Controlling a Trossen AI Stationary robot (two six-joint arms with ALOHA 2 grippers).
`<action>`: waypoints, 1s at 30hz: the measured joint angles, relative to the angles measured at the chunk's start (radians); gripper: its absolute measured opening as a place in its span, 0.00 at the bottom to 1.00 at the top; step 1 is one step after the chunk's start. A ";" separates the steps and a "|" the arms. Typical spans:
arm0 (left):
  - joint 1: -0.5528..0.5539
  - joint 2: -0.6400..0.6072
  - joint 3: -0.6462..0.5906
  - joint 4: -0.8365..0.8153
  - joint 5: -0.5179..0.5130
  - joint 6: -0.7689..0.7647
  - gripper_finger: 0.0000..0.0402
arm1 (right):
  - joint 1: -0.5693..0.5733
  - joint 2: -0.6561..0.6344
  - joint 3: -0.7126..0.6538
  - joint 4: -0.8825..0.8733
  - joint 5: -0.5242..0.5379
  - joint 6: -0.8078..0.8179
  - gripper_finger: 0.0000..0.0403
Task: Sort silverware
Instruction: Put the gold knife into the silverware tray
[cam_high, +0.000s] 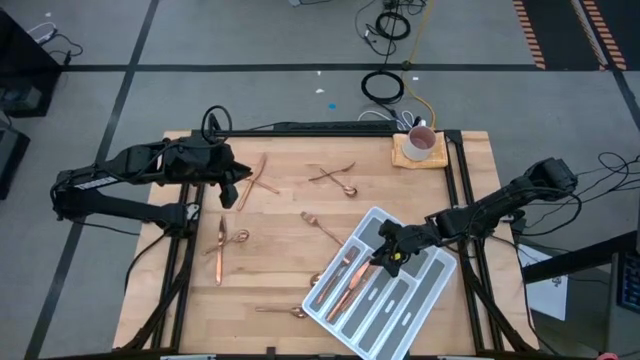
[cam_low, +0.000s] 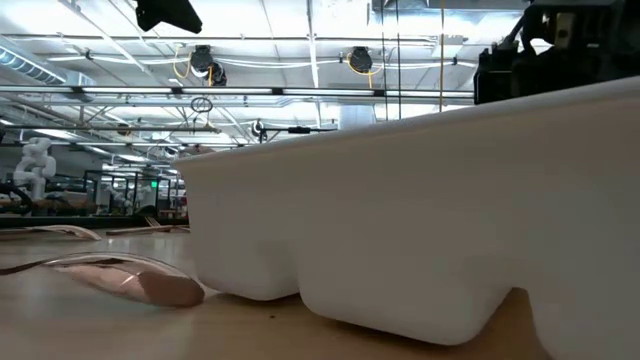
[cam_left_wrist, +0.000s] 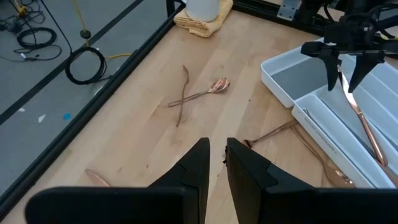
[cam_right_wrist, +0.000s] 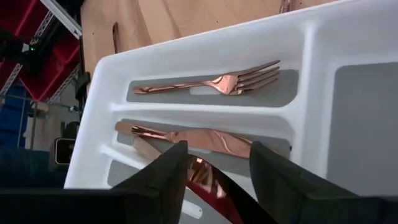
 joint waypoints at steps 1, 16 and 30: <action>0.000 0.000 0.000 0.000 0.000 0.000 0.15 | 0.000 0.000 0.000 0.001 0.000 0.000 0.42; 0.000 0.000 0.000 0.001 0.000 -0.001 0.15 | -0.013 0.012 0.097 -0.021 -0.081 0.003 0.52; 0.000 0.000 0.000 0.000 0.001 0.000 0.15 | -0.091 0.277 0.361 -0.150 -0.271 -0.189 0.52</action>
